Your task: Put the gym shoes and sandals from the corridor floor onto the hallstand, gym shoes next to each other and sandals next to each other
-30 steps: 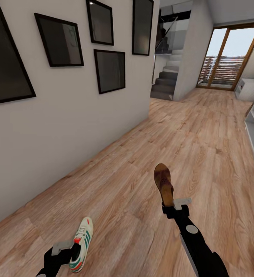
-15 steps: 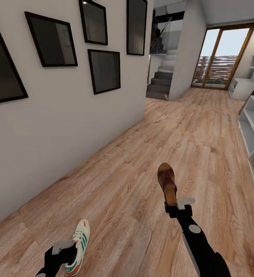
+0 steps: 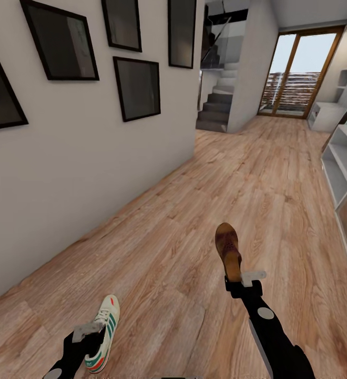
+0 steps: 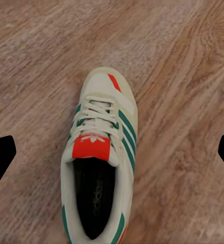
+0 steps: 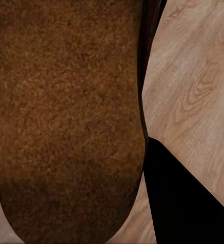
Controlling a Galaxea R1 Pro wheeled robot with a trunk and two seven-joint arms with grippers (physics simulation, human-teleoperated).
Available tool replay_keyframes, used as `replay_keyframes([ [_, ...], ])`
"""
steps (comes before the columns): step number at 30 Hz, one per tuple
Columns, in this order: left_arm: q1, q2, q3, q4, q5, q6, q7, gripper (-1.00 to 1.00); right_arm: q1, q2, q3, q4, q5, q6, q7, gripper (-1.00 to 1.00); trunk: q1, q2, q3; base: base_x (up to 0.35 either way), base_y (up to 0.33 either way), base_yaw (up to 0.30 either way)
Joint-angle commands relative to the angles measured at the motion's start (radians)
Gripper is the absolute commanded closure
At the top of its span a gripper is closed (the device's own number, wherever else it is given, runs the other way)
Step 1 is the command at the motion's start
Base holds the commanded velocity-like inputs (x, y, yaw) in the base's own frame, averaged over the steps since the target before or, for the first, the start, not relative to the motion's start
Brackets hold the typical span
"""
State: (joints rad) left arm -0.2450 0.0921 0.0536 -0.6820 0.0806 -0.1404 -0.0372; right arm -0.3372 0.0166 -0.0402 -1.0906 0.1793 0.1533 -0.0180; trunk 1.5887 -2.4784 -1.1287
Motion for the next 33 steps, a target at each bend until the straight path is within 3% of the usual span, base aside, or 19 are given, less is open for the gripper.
replay_keyframes([
  [1,0.0,0.0,0.001,0.001,0.009,-0.003,-0.004,-1.0,0.0,0.001,-0.001,-0.002,0.008,0.006,0.0,1.0,0.004,-0.008,-0.006,0.0,0.0,-0.016],
  [33,0.0,-0.002,0.006,-0.027,0.013,-0.015,0.008,-1.0,0.0,0.002,-0.002,-0.003,0.008,0.006,-0.001,1.0,0.025,-0.029,-0.179,0.0,0.0,0.052],
])
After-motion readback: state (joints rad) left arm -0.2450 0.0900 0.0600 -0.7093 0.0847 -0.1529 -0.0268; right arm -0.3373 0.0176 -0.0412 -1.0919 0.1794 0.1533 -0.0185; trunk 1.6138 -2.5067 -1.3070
